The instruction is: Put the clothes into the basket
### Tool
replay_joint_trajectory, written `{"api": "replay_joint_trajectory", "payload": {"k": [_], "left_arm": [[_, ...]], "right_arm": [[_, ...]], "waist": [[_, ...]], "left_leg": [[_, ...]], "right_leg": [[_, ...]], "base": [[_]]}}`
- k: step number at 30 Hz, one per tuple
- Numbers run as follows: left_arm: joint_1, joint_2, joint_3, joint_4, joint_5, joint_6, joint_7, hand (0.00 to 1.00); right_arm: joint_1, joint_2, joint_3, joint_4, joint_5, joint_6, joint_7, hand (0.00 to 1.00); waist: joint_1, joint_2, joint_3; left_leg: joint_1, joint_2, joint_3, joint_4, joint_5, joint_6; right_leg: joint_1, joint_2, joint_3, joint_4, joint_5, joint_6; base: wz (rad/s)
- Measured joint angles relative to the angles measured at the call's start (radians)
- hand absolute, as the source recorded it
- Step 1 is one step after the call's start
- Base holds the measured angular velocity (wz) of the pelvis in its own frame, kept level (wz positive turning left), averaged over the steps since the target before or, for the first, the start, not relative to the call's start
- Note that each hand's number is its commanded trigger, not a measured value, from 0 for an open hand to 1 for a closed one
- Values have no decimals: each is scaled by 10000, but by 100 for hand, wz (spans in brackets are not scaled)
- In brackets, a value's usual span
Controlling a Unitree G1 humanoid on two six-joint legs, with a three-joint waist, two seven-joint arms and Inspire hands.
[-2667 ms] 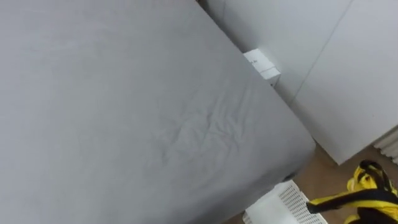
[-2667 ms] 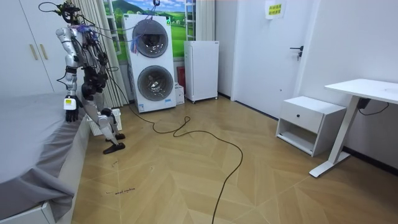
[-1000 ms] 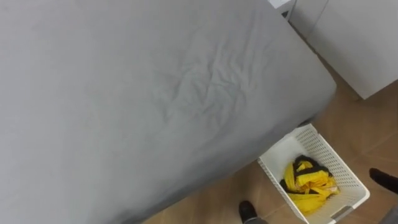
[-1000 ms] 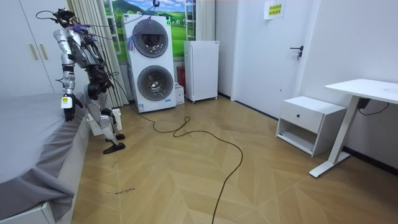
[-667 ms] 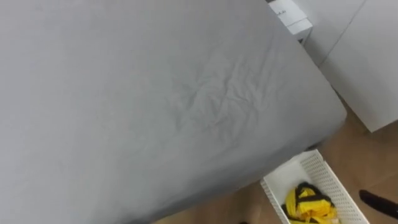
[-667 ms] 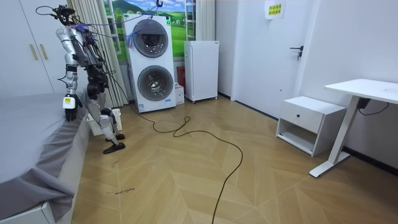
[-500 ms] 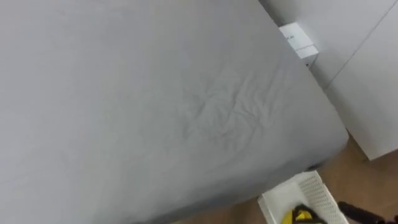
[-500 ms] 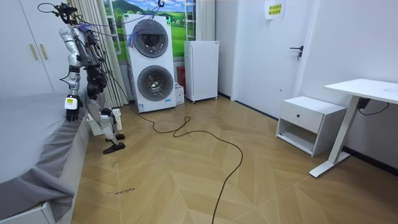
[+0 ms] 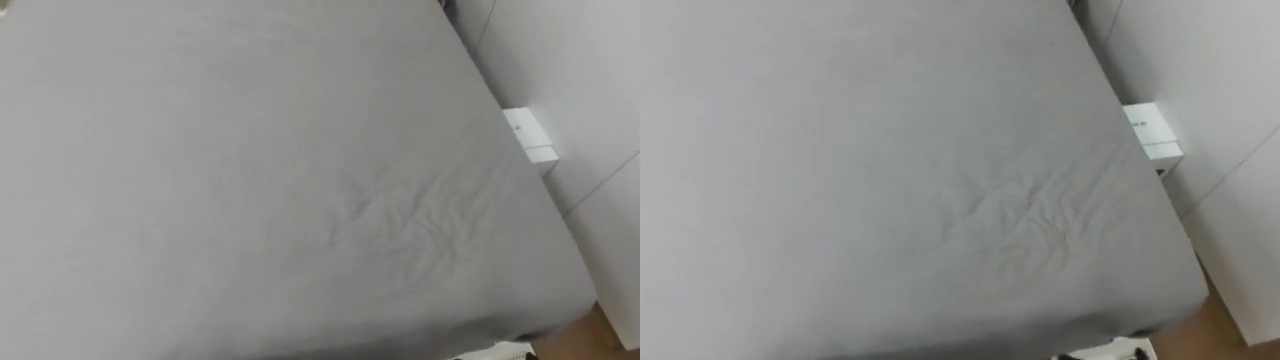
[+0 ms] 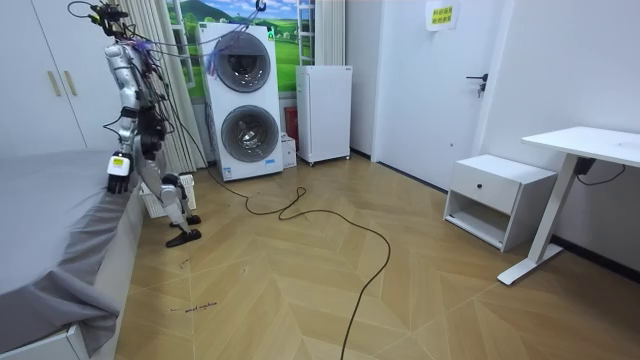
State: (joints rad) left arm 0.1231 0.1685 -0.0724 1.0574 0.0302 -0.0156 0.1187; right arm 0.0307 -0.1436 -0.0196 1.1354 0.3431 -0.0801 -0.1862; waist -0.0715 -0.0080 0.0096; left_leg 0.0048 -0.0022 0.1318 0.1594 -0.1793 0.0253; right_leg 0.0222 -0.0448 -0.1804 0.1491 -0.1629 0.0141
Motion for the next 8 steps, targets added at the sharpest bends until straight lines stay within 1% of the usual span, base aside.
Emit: {"api": "replay_joint_trajectory", "payload": {"k": [1,3,5,8], "left_arm": [[3,-19,19,0,104,-22,0,0],[9,-48,26,1,240,-76,3,0],[1,-76,33,2,246,-144,52,0],[96,-226,277,9,277,-198,95,0]], "right_arm": [[11,2,0,22,-21,82,101,0],[10,0,1,156,-227,85,283,0],[7,3,216,336,-353,118,372,0],[12,100,513,456,-825,164,389,0]], "waist": [[24,-18,2],[65,-22,5],[254,-34,-5],[497,-37,-7]], "left_leg": [[1,-24,-64,0,0,0],[22,-66,-224,-3,0,2],[68,-85,-282,-25,-1,3],[112,-97,-369,-35,-1,3]], "right_leg": [[39,-25,-77,-1,-22,10],[118,-58,-166,-3,-39,35],[172,-68,-172,2,-52,55],[235,-74,-179,-3,-52,56]], "base": [[24],[21],[11],[5]]}}
